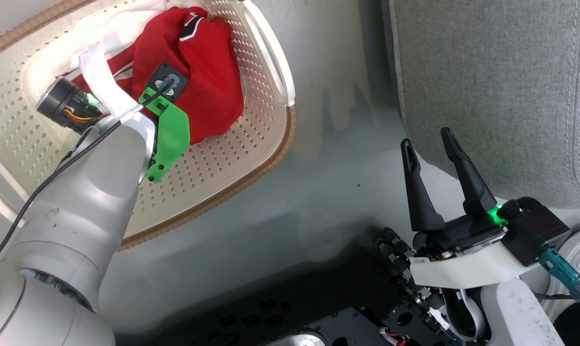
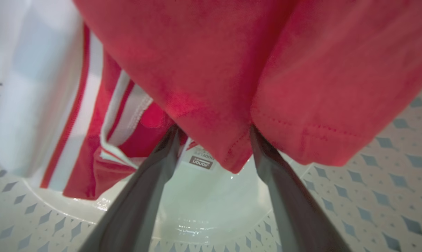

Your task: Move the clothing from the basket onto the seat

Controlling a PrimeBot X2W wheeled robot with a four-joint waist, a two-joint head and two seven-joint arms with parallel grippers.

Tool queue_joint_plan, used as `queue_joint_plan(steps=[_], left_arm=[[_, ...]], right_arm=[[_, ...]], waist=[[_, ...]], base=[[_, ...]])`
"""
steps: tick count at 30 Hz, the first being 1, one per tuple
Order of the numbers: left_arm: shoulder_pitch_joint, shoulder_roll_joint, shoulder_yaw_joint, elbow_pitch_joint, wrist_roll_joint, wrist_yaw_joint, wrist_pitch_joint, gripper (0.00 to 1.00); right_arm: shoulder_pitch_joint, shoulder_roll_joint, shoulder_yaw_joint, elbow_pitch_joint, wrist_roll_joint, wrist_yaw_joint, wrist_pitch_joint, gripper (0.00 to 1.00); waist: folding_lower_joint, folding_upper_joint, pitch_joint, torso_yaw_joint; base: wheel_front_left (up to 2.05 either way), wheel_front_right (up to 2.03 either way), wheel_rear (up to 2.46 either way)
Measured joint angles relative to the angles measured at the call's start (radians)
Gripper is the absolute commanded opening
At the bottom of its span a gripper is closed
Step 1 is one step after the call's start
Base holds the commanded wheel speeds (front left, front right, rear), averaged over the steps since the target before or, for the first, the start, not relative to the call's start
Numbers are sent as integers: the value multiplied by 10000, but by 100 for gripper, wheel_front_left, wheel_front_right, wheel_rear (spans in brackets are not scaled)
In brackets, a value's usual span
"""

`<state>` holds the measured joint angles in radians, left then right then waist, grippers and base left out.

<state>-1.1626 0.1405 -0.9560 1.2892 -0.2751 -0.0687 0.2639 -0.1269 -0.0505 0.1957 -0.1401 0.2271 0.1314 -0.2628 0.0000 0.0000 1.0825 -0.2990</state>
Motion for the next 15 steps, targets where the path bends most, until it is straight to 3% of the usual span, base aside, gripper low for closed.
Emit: queue_joint_plan(steps=[3,15], left_arm=[[0,-38,-46,-2,-69,-35,58,0],[-23,142,50,-2,-362,94,-255,0]], right_arm=[[7,0,-13,-31,-12,0,0,100],[-334,2,40,2,-75,0,-2,100]], waist=[[0,0,5,31],[0,0,-127,18]], base=[[0,0,0],[0,0,0]])
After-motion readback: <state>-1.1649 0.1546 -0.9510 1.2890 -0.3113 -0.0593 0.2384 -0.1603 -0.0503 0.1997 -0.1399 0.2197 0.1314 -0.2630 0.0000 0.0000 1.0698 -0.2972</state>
